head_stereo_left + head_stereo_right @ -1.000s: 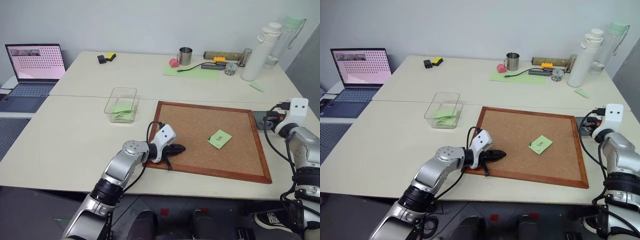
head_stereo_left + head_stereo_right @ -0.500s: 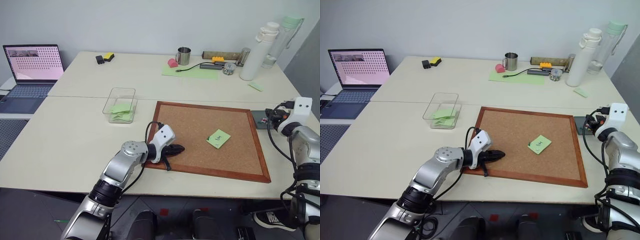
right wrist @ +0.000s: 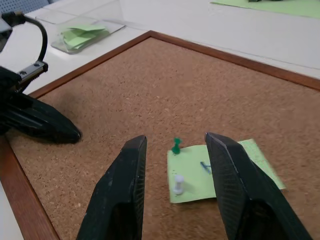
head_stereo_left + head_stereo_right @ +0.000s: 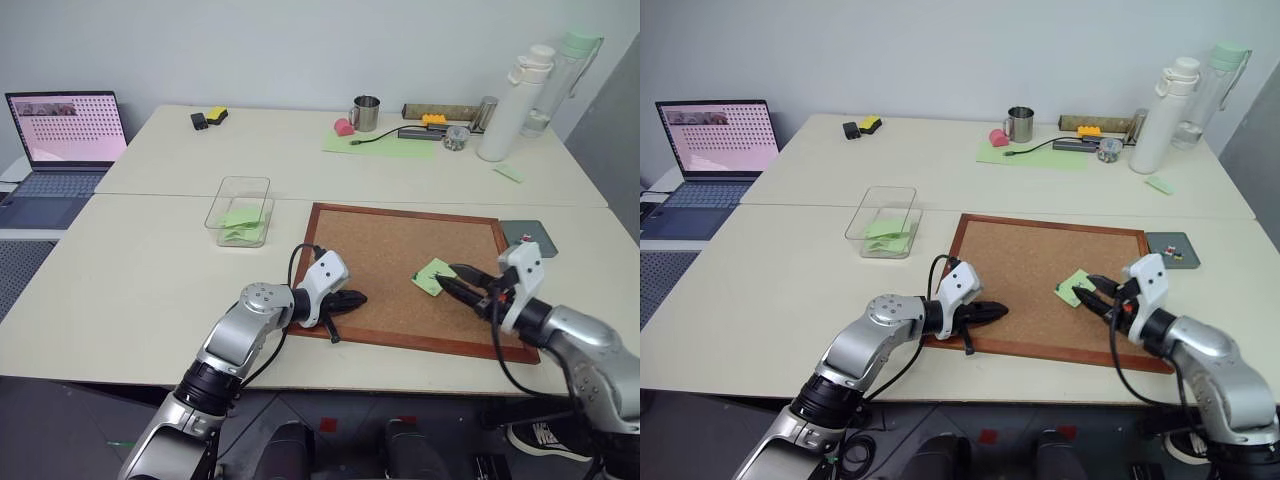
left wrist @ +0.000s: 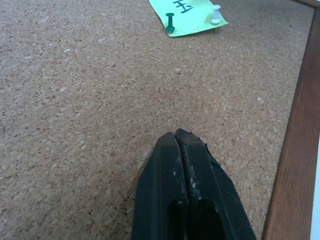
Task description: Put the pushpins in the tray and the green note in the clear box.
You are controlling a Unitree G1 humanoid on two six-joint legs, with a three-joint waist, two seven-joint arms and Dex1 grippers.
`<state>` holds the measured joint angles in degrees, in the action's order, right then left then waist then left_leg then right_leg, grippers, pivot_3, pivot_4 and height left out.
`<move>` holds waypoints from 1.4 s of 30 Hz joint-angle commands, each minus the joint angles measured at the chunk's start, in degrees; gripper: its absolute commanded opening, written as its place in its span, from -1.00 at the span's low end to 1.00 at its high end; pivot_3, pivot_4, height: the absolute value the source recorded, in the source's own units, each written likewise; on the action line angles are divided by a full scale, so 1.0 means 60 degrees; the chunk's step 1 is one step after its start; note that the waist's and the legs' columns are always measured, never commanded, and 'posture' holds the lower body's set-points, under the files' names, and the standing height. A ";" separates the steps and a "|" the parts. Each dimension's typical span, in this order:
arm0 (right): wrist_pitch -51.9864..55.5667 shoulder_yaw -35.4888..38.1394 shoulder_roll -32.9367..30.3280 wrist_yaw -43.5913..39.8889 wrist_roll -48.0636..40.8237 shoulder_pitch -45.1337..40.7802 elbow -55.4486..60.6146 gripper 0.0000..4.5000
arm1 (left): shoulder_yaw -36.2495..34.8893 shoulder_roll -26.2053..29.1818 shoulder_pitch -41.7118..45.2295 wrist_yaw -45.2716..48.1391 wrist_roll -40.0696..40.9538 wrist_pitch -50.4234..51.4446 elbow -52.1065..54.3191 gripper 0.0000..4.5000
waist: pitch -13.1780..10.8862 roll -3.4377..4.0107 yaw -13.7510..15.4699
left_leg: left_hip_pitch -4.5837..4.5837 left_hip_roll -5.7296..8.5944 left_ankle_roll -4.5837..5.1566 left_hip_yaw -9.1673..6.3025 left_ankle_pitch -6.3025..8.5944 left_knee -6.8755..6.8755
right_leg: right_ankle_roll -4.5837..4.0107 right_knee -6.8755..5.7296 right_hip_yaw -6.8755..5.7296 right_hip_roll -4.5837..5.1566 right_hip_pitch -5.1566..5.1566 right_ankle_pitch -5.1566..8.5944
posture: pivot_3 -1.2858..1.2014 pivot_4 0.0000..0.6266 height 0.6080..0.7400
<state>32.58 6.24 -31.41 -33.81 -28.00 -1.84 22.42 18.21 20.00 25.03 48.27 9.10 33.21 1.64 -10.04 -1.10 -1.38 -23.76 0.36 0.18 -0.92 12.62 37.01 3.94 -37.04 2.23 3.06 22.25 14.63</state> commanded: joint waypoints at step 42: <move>0.0260 0.0667 0.1452 0.1302 -0.0352 -0.0251 0.0312 -0.99 | 0.0227 0.0193 0.0088 0.0145 -0.0036 -0.0032 0.0142 -1.00 | 0.0000 0.0000 0.0010 | -0.0001 -0.0001 0.0000 0.0000 0.0000 0.0000 | -0.0001 -0.0003 -0.0002 -0.0002 0.0002 0.0000 | 0.03 -0.52 1.00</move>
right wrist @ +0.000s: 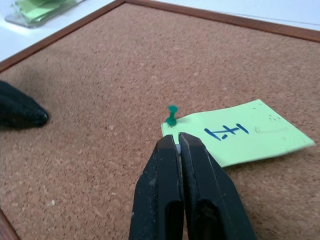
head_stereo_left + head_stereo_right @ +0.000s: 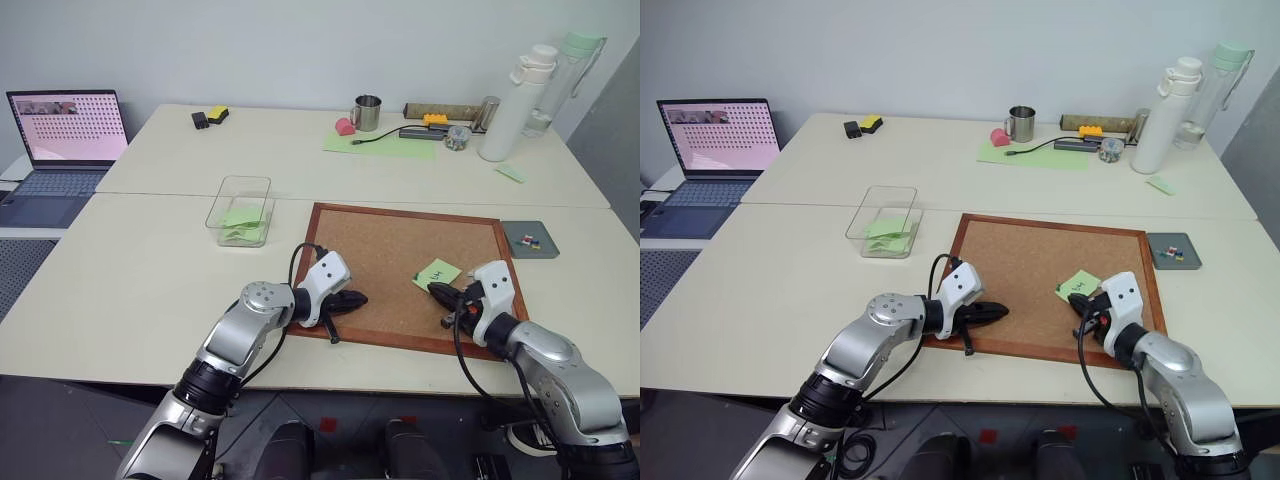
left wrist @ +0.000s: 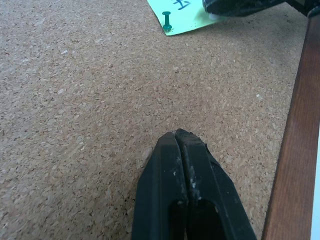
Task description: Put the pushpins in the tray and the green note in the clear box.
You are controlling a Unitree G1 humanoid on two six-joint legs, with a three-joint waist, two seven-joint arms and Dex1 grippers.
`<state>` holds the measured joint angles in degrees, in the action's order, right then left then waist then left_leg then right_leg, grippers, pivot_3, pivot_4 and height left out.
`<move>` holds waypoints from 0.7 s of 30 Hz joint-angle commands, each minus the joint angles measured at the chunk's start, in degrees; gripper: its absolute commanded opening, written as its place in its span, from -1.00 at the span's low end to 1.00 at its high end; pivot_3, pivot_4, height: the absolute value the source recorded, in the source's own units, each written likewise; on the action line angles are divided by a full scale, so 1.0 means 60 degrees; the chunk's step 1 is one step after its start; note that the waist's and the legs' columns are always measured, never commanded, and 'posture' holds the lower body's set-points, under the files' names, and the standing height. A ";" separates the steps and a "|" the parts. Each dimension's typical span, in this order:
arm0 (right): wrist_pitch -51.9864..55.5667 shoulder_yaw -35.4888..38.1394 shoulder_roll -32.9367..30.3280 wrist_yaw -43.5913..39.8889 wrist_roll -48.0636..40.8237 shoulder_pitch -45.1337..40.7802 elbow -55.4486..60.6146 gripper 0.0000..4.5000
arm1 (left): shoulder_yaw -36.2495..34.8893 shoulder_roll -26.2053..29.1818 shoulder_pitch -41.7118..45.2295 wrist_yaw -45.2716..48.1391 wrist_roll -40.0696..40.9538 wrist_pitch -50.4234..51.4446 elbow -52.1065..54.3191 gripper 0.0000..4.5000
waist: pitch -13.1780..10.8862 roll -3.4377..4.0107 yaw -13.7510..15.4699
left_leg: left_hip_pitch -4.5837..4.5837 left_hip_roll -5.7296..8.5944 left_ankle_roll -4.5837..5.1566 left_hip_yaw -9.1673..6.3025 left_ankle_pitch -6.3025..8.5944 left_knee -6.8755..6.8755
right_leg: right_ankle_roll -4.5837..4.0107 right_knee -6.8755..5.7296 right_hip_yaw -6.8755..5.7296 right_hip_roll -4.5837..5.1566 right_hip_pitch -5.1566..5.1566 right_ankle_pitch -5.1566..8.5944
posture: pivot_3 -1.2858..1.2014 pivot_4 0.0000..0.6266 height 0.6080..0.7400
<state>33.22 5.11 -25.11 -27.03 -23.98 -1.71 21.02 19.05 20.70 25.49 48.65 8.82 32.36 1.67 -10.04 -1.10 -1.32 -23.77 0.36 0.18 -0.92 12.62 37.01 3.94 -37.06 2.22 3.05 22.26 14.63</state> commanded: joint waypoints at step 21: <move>-0.1277 0.2597 -0.1435 0.1934 0.0555 -0.3356 -0.4709 -0.99 | 0.0156 0.0134 0.0063 0.0184 -0.0016 0.0118 0.0087 -1.00 | -0.0001 -0.0001 -0.0001 | 0.0000 0.0009 0.0001 0.0023 -0.0001 0.0001 | 0.0001 0.0008 0.0014 0.0005 0.0000 -0.0002 | 0.03 -0.52 1.00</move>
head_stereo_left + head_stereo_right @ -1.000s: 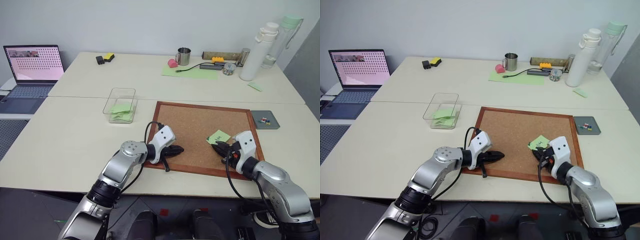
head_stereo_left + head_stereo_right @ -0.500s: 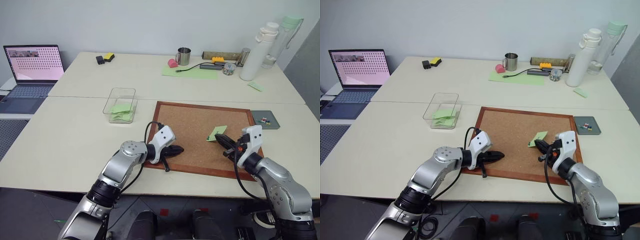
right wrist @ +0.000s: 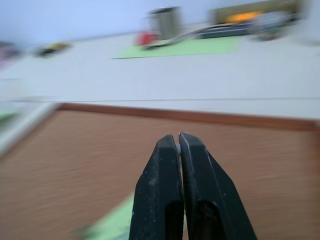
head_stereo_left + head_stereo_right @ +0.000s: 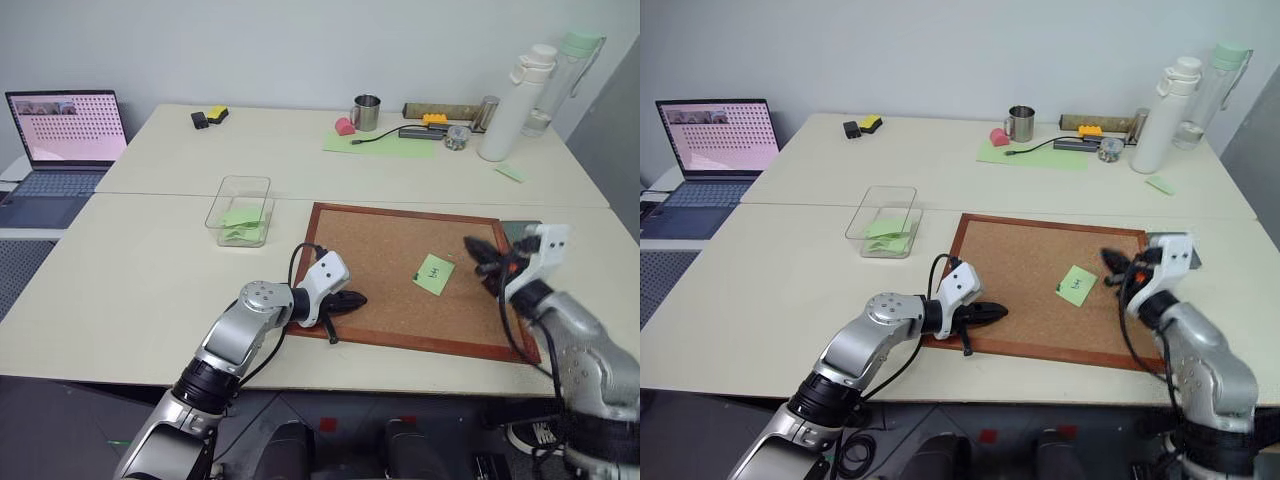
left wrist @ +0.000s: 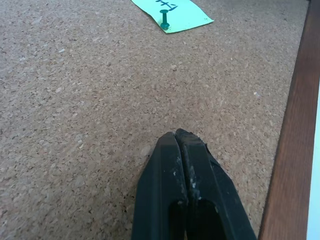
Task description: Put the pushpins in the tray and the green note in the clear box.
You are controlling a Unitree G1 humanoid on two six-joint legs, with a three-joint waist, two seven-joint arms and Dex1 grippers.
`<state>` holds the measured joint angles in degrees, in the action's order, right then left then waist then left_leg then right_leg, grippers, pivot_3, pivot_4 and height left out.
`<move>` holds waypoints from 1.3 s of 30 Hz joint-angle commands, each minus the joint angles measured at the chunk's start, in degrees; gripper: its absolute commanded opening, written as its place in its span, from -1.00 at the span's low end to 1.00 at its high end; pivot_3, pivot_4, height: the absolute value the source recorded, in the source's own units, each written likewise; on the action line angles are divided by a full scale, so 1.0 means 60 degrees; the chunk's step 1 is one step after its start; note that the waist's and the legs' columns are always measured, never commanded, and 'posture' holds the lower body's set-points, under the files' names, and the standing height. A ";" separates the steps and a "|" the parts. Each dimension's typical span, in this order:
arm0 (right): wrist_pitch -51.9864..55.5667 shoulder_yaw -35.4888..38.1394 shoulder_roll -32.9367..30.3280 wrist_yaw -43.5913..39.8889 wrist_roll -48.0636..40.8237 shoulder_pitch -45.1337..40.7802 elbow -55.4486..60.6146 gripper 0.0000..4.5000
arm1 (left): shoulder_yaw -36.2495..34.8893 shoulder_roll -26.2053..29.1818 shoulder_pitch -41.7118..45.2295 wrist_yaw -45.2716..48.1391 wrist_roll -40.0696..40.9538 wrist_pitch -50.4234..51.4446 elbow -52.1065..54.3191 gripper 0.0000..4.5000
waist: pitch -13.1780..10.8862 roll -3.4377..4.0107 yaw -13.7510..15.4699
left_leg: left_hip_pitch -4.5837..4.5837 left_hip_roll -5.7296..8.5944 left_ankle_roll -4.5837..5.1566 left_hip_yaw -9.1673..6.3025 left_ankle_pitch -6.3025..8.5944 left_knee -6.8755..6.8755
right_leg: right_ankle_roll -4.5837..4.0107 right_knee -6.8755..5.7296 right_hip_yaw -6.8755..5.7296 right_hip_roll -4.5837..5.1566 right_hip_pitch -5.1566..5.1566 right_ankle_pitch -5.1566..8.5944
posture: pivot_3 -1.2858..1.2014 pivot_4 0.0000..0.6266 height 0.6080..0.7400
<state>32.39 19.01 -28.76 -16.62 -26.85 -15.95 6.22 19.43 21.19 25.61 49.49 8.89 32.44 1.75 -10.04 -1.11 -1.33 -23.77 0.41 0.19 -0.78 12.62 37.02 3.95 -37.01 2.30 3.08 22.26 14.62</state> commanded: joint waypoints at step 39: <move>-0.0418 -0.2539 0.0608 -0.2096 0.0545 0.0712 0.1334 0.23 | -0.0028 0.0241 -0.0252 -0.0185 0.0064 0.0425 0.0575 -1.00 | 0.0004 0.0009 -0.0047 | 0.0004 -0.0009 -0.0001 -0.0019 0.0000 0.0002 | -0.0001 -0.0017 -0.0006 -0.0004 0.0001 -0.0001 | 0.03 -0.52 1.00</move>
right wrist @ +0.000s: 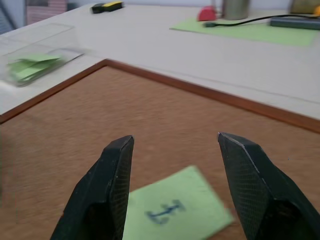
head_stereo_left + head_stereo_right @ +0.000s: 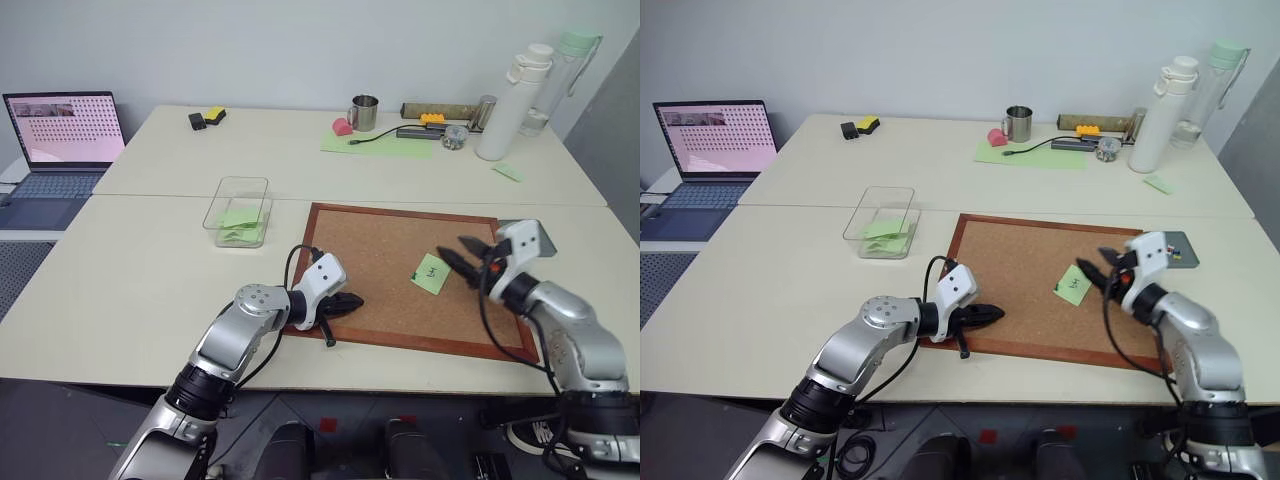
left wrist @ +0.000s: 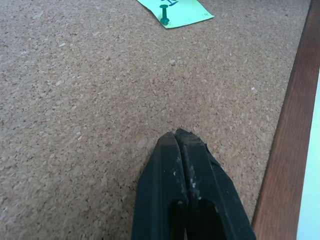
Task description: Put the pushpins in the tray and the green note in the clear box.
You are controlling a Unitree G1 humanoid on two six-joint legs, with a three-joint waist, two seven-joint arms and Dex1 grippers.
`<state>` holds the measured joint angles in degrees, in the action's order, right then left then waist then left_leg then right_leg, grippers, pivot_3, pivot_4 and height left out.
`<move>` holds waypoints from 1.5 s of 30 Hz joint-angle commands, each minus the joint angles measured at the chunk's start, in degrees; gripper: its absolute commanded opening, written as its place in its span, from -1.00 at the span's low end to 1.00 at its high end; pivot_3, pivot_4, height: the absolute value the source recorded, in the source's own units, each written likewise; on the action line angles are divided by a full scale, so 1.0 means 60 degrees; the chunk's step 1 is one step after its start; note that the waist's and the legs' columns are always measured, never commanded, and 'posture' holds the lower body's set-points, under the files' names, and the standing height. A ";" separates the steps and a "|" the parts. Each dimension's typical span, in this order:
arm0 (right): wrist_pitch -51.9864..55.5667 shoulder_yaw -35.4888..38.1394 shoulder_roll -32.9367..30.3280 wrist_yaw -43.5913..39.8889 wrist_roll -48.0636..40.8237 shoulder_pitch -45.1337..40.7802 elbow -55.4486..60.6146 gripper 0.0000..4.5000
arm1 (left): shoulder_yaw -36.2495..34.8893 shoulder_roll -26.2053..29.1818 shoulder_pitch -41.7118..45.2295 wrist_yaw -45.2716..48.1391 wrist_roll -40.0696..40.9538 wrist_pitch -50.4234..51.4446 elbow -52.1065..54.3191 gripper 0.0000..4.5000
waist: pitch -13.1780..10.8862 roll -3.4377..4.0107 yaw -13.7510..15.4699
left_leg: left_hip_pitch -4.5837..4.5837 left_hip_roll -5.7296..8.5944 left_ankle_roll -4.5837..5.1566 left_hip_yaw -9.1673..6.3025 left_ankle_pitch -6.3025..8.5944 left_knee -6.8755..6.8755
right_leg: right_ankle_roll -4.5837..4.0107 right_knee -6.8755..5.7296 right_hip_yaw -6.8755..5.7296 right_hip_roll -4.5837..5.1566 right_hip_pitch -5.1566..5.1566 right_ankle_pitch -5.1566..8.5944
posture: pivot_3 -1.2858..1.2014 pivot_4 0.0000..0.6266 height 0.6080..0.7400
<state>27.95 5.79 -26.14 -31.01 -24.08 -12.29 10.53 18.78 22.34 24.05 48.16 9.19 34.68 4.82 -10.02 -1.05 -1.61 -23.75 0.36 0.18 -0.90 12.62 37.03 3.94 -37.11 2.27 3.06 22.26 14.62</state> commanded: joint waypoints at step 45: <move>-0.1093 -0.1701 -0.1255 -0.1138 0.1944 -0.0105 0.2038 -1.00 | -0.2428 -0.1205 0.0653 -0.0121 0.3170 0.2439 0.0591 -0.63 | -0.0013 -0.0021 0.0015 | -0.0009 0.0001 0.0000 -0.0005 0.0000 0.0001 | 0.0001 0.0001 -0.0012 -0.0002 0.0007 0.0002 | 0.03 -0.52 1.00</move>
<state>24.56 -3.75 -31.81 -35.61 -14.35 -12.31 20.22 9.36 16.37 25.52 47.98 21.60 44.60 5.13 -10.10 -1.18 -1.53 -23.80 0.36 0.18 -0.94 12.62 37.04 3.95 -37.10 2.18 3.04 22.29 14.63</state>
